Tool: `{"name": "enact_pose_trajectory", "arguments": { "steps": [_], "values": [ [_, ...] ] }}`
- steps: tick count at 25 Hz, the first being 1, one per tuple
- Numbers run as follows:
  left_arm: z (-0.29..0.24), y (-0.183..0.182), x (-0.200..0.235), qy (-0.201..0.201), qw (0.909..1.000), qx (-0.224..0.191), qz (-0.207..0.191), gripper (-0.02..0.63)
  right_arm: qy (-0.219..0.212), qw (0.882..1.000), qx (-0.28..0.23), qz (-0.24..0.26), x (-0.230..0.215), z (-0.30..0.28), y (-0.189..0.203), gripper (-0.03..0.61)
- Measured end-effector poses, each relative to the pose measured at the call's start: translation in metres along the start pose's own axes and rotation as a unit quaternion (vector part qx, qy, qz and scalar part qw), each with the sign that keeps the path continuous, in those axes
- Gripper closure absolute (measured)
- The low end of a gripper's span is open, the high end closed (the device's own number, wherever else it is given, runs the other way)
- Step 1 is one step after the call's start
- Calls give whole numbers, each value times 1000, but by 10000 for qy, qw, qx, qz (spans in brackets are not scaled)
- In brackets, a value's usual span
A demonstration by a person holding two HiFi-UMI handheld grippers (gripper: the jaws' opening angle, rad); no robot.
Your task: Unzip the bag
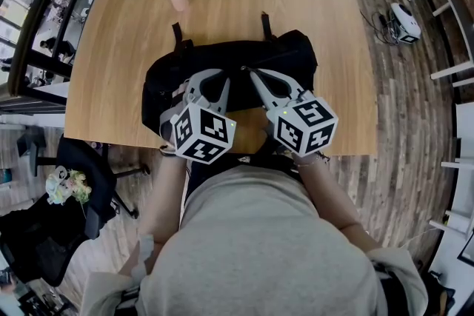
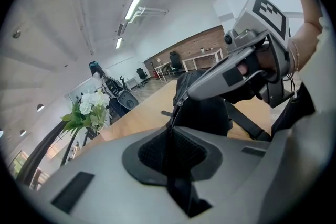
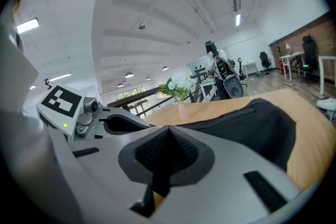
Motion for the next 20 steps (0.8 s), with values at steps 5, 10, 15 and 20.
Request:
{"name": "enact_pose_trajectory", "arguments": {
  "steps": [5, 10, 15, 20],
  "values": [
    [0, 2, 1, -42, 10000, 2, 77, 565, 192, 9998, -76, -21, -16, 9, -5, 569],
    [-1, 3, 3, -131, 9998, -4, 180, 565, 413, 9991, -133, -7, -32, 19, -10, 571],
    [-2, 3, 3, -301, 9991, -3, 306, 565, 714, 9972, -237, -20, -51, 34, -17, 569],
    [-3, 2, 4, -321, 9989, 12, 327, 565, 856, 9959, -293, -44, -63, 42, -22, 569]
  ]
}}
Point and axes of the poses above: the fingertips, and each gripper's own axes: z backward along the fingers, x to its left, y out of its underside, the point moved 5 cm from there along z, backward along the fingers, and after that the axes turned 3 degrees about -z, right-handed, at the moved point
